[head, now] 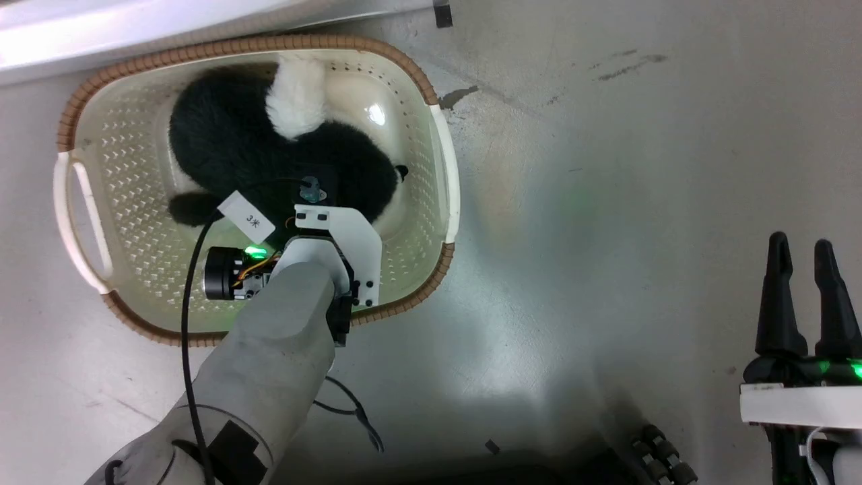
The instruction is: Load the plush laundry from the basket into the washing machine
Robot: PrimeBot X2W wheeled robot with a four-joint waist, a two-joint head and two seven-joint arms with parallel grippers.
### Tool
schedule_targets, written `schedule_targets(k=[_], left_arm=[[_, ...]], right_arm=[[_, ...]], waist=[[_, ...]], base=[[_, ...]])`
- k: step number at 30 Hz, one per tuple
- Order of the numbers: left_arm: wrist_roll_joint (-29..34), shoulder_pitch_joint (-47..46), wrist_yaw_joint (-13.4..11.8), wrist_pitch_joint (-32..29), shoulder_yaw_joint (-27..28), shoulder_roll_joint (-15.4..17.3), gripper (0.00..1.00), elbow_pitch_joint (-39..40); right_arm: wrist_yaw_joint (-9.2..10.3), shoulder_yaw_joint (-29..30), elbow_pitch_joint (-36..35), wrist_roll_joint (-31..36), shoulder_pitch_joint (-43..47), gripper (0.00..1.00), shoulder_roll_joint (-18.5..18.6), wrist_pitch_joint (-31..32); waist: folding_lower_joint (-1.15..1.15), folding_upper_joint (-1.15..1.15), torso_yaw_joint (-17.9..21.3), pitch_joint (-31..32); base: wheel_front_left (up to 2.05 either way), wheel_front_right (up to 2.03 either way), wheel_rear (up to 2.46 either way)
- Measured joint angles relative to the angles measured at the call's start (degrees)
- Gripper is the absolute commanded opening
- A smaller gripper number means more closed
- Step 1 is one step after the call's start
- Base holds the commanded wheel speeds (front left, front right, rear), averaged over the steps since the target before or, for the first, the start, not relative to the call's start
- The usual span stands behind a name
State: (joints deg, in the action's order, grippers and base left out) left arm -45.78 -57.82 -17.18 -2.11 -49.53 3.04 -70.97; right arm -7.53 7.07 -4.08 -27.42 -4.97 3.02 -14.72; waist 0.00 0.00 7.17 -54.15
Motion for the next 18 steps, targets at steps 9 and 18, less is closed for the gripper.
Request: schedule_targets(k=[9,18], left_arm=[[-1.2,0.4,2.8,3.8,-0.1,-0.3,0.00,0.3],[-3.7,4.2,6.7,3.7,-0.5,-0.3,0.00,1.0]], right_arm=[[0.00,-0.9,1.3,-0.4,-0.6,1.00,0.6,0.0],[0.00,-2.2,3.2,-0.1,-1.2,1.00,0.8,0.0]], waist=[[0.00,0.00,-1.7,3.1],[0.00,0.00,-3.7,9.4]], base=[[0.00,0.00,0.00],[0.00,0.00,0.00]])
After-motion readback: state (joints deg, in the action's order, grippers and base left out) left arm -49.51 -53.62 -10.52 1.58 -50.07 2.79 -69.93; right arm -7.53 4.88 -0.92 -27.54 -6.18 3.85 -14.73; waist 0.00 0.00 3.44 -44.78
